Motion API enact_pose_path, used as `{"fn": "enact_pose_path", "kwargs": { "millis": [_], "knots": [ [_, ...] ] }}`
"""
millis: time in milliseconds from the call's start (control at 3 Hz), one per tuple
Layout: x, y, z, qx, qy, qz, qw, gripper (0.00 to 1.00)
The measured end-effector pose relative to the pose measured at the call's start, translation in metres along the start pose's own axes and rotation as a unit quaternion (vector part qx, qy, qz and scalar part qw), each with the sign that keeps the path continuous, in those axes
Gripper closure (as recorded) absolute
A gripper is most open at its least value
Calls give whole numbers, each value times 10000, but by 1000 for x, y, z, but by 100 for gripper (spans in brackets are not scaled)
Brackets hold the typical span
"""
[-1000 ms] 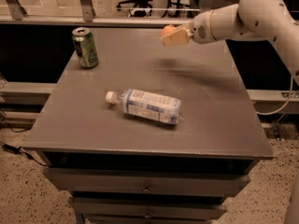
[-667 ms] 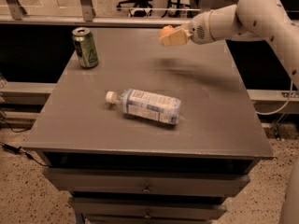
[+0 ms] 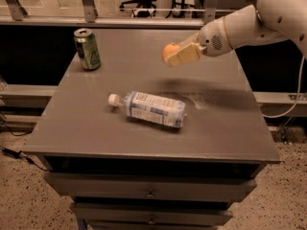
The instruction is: Move orange near blue plastic bottle
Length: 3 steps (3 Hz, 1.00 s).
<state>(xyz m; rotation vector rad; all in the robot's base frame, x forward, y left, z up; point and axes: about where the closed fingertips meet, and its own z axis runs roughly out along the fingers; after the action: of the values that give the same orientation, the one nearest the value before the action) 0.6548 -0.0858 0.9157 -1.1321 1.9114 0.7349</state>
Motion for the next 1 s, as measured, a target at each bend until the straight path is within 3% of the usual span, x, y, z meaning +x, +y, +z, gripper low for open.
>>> {"fn": "enact_pose_path", "kwargs": {
  "millis": [333, 1000],
  "knots": [
    [23, 45, -18, -563, 403, -231, 9973, 100],
    [59, 78, -59, -1214, 716, -527, 9886, 100]
  ]
}}
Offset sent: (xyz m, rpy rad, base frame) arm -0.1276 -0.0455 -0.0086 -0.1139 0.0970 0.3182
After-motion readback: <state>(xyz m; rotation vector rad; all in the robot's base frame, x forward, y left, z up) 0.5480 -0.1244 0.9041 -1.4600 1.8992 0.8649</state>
